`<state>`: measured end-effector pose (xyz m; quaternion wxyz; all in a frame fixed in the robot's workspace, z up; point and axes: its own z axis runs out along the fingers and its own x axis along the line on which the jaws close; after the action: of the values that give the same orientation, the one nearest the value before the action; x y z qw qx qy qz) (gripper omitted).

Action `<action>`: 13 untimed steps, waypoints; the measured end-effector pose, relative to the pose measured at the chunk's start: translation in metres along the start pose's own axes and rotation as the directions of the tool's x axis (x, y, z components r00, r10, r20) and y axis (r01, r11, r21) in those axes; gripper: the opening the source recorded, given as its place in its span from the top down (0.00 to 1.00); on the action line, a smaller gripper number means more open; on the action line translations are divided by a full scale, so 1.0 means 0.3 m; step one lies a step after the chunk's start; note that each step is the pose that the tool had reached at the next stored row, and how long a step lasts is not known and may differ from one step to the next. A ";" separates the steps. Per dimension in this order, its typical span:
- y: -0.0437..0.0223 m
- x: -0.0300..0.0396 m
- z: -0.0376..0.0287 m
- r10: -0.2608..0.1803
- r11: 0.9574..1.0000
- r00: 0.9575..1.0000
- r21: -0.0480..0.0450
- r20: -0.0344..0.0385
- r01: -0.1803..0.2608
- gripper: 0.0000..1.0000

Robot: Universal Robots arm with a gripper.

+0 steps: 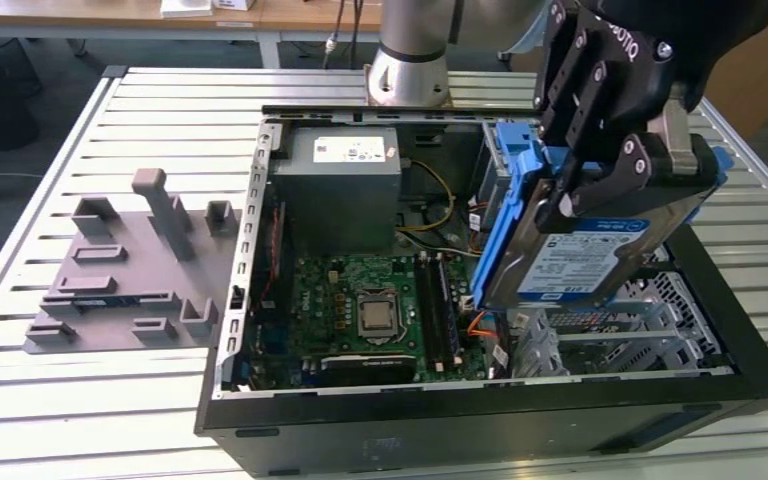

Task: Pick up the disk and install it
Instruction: 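Insert the disk into the insertion slot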

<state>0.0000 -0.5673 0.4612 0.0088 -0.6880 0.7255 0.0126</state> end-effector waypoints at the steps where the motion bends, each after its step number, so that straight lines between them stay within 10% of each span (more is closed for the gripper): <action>1: -0.001 0.000 0.000 0.000 1.000 1.000 0.000 0.000 0.000 0.64; 13: -0.035 0.003 0.008 0.000 1.000 1.000 0.000 0.000 0.000 0.64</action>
<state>0.0106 -0.5688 0.4586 0.0087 -0.6880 0.7255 0.0126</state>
